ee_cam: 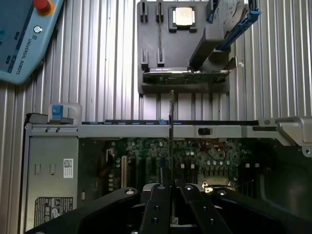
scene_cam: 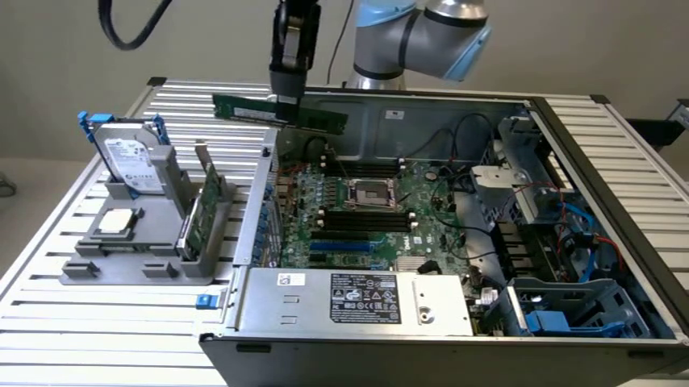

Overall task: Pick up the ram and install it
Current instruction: 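Pick up the ram and move it above insertion slot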

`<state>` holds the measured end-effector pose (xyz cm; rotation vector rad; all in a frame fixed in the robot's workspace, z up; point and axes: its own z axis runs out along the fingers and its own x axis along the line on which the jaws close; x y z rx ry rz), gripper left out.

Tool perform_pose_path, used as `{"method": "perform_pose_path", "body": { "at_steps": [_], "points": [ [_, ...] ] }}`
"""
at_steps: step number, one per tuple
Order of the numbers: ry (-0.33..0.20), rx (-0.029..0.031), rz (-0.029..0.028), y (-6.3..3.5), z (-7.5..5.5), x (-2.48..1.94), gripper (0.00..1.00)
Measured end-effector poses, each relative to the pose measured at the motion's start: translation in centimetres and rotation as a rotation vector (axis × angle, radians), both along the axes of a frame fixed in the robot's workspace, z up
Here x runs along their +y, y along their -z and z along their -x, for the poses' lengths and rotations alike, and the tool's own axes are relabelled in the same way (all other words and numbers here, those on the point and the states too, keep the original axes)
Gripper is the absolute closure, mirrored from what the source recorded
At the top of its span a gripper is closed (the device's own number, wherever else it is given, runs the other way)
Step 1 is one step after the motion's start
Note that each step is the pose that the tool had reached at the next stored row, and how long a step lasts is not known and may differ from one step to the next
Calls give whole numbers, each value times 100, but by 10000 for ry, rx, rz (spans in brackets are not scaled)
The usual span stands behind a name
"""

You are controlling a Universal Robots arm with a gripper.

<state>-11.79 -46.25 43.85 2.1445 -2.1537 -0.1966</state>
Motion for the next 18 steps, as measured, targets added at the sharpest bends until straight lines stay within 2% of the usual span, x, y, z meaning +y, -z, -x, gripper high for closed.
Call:
{"method": "perform_pose_path", "body": {
  "at_steps": [9, 18],
  "points": [
    [1, 74, 1, -49, -407, 7, 87],
    [0, 87, -14, -63, -794, 21, 87]
  ]
}}
